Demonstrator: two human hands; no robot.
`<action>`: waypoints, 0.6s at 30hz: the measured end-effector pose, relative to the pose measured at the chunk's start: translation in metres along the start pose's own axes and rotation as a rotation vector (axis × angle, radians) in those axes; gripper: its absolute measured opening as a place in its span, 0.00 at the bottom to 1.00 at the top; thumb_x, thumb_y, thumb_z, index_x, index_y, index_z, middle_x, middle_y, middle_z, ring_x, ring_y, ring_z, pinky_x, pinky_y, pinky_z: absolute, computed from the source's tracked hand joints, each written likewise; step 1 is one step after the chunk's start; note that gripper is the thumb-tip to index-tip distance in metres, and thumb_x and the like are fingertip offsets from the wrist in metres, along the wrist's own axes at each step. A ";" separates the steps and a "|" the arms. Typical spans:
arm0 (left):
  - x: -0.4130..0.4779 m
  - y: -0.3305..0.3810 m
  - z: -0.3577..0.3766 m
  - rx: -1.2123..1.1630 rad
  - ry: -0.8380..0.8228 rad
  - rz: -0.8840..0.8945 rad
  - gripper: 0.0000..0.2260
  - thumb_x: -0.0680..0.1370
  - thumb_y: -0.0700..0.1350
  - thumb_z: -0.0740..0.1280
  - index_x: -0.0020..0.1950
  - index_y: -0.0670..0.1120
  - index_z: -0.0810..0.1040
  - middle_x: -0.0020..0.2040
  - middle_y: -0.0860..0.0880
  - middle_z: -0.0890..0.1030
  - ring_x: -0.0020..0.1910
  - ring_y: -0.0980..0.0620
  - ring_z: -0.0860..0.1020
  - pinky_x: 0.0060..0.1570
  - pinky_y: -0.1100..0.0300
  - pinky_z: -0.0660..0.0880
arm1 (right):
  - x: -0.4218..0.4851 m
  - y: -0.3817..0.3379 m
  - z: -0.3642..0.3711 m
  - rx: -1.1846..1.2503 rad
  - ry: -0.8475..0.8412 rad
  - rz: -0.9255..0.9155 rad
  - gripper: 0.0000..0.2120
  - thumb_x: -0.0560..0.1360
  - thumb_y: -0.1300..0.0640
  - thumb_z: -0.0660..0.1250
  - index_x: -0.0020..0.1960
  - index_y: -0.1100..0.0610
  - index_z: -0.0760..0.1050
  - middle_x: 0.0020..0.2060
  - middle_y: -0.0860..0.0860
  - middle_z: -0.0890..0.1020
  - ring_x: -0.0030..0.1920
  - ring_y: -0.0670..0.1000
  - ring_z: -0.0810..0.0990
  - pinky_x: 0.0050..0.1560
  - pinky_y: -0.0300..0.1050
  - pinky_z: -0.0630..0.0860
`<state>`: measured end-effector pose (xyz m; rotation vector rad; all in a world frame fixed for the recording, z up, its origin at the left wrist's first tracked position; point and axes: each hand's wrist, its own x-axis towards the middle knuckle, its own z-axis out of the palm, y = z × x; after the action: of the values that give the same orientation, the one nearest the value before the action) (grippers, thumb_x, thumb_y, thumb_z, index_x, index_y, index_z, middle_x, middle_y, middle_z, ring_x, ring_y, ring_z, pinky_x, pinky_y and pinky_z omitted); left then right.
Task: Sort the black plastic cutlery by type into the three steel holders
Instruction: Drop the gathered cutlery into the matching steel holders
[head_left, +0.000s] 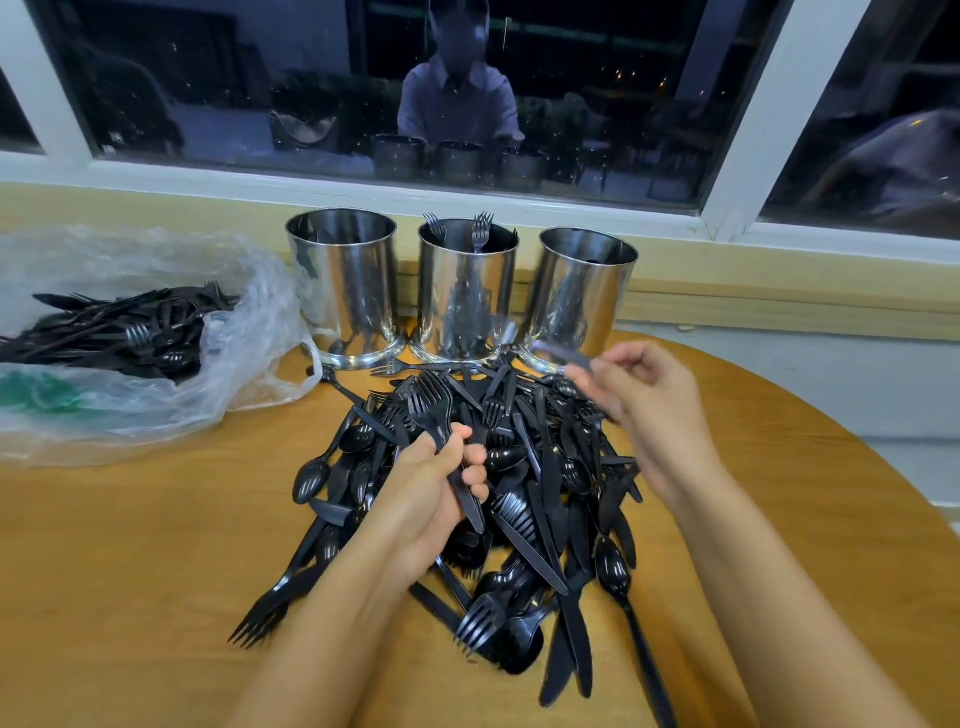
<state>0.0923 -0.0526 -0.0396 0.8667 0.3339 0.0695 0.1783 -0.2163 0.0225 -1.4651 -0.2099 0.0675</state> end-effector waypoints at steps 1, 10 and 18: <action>0.000 -0.002 0.000 0.010 -0.008 0.012 0.06 0.85 0.40 0.55 0.56 0.43 0.71 0.36 0.48 0.70 0.29 0.55 0.66 0.31 0.63 0.68 | -0.014 0.008 0.004 0.066 -0.011 0.052 0.08 0.69 0.67 0.70 0.46 0.60 0.73 0.41 0.54 0.80 0.48 0.53 0.83 0.51 0.44 0.81; -0.001 -0.004 0.000 0.142 -0.065 0.116 0.25 0.68 0.60 0.77 0.51 0.45 0.72 0.33 0.53 0.68 0.35 0.56 0.66 0.50 0.59 0.67 | -0.078 0.060 0.040 -0.002 -0.116 0.200 0.07 0.73 0.61 0.72 0.51 0.56 0.81 0.39 0.48 0.84 0.37 0.41 0.78 0.42 0.38 0.75; -0.001 -0.004 0.002 0.011 0.083 0.125 0.11 0.83 0.50 0.59 0.53 0.43 0.74 0.33 0.51 0.69 0.30 0.56 0.66 0.34 0.62 0.70 | -0.083 0.066 0.048 -0.421 -0.241 -0.049 0.04 0.70 0.56 0.76 0.43 0.53 0.82 0.36 0.49 0.82 0.35 0.45 0.77 0.40 0.34 0.75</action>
<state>0.0918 -0.0568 -0.0408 0.8970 0.3580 0.2199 0.0933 -0.1763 -0.0472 -1.8703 -0.4782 0.1691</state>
